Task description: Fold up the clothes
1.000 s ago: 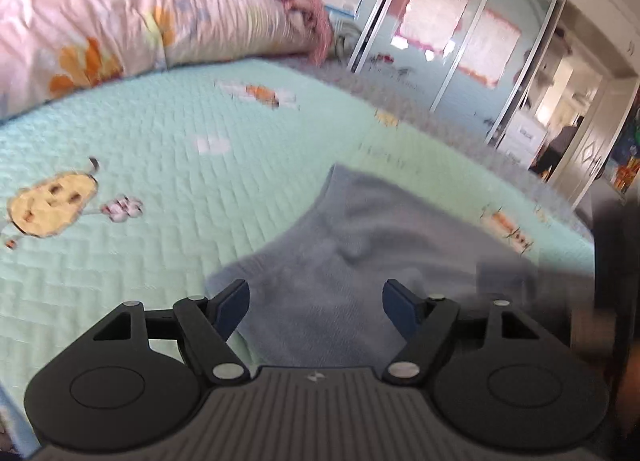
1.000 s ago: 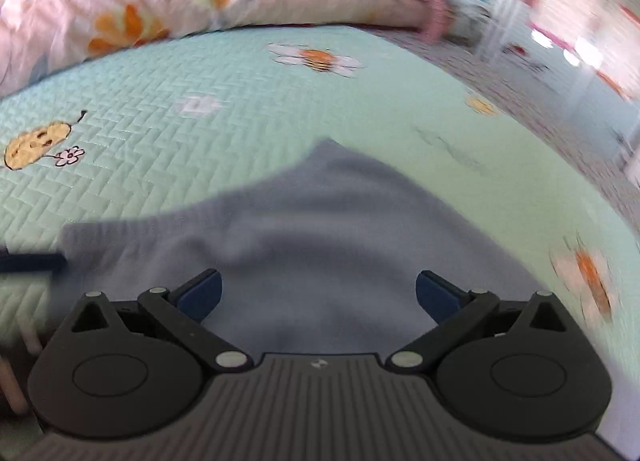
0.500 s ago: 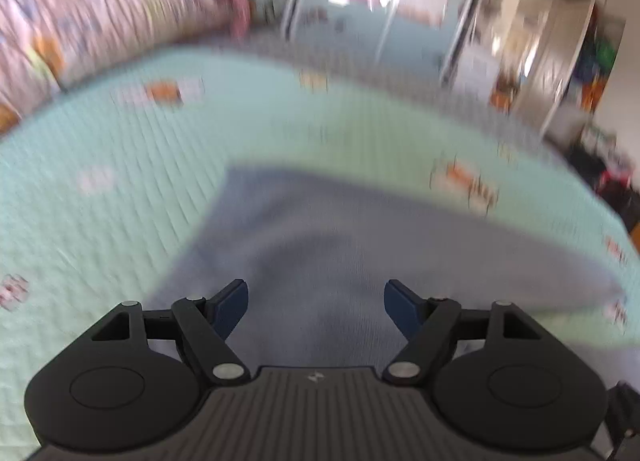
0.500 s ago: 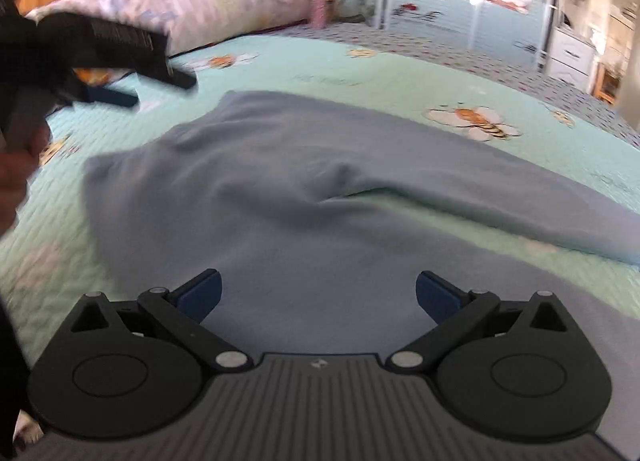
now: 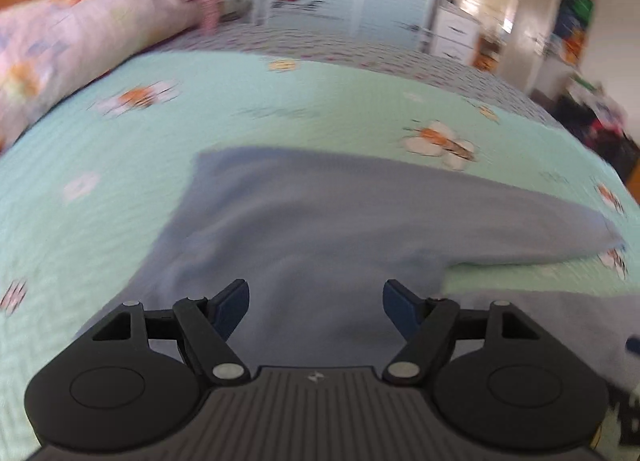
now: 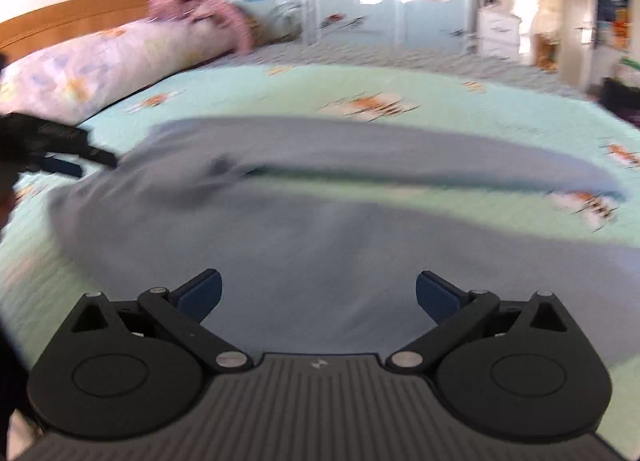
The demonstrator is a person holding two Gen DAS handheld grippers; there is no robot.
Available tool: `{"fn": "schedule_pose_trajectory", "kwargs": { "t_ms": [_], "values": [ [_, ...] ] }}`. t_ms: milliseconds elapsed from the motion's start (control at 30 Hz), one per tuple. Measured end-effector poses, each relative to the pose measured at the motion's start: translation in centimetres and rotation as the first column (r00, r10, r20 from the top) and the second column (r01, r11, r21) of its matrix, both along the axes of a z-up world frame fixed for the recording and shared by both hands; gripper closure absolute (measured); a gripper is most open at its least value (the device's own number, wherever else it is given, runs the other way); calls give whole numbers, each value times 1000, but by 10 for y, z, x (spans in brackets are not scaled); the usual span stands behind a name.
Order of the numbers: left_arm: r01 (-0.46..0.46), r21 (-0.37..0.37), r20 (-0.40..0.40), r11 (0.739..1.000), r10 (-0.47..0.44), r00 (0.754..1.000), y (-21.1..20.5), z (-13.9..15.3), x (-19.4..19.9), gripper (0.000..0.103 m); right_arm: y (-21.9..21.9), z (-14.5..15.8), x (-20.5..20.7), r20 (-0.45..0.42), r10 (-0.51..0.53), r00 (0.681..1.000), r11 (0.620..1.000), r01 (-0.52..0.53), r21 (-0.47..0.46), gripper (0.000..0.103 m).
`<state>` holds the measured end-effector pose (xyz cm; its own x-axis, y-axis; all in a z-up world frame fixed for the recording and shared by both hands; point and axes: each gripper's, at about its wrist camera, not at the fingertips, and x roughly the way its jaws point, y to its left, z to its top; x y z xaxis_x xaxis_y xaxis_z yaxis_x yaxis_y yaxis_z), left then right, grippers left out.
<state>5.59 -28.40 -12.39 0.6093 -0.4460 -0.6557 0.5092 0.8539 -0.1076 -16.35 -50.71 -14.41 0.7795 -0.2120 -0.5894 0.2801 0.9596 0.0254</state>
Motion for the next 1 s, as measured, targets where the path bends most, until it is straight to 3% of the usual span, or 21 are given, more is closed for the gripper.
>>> {"fn": "schedule_pose_trajectory", "kwargs": {
  "t_ms": [133, 233, 300, 367, 467, 533, 600, 700, 767, 900, 1000],
  "values": [
    [67, 138, 16, 988, -70, 997, -61, -14, 18, 26, -38, 6, -10, -3, -96, 995, 995, 96, 36, 0],
    [93, 261, 28, 961, -103, 994, -95, -35, 26, 26, -58, 4, -31, -1, -158, 987, 987, 158, 1, 1],
    [87, 288, 30, 954, -100, 995, -101, -46, 30, 26, -78, 2, -57, 2, -234, 972, 972, 234, -25, 0],
    [60, 274, 24, 960, -69, 997, -99, -52, 36, 21, -107, 3, -86, 27, -341, 940, 940, 342, -22, 0],
    [11, 251, 3, 968, -13, 1000, -93, -54, 46, 6, -157, 1, -134, 54, -531, 846, 847, 526, 81, 0],
    [-17, 221, -27, 975, 24, 999, -89, -49, 51, 9, -184, -6, -158, 49, -612, 790, 780, 592, 205, 0],
    [-32, 167, -19, 985, 36, 999, -89, -34, 38, 18, -203, -14, -174, 69, -654, 753, 721, 594, 358, 0],
    [-40, 83, 14, 996, 39, 999, -80, -11, 10, 19, -224, -31, -181, 94, -687, 720, 640, 540, 547, 1],
    [-46, 50, 23, 998, 45, 999, -68, -4, -11, 19, -231, -45, -176, 86, -700, 709, 586, 501, 637, 13],
    [-68, 2, 2, 998, 68, 998, -33, 0, -44, 19, -239, -62, -165, 84, -761, 644, 504, 503, 702, 23],
    [-112, -4, -32, 994, 112, 993, -3, 2, -62, 19, -245, -66, -164, 64, -796, 601, 446, 513, 733, 44]
  ]
}}
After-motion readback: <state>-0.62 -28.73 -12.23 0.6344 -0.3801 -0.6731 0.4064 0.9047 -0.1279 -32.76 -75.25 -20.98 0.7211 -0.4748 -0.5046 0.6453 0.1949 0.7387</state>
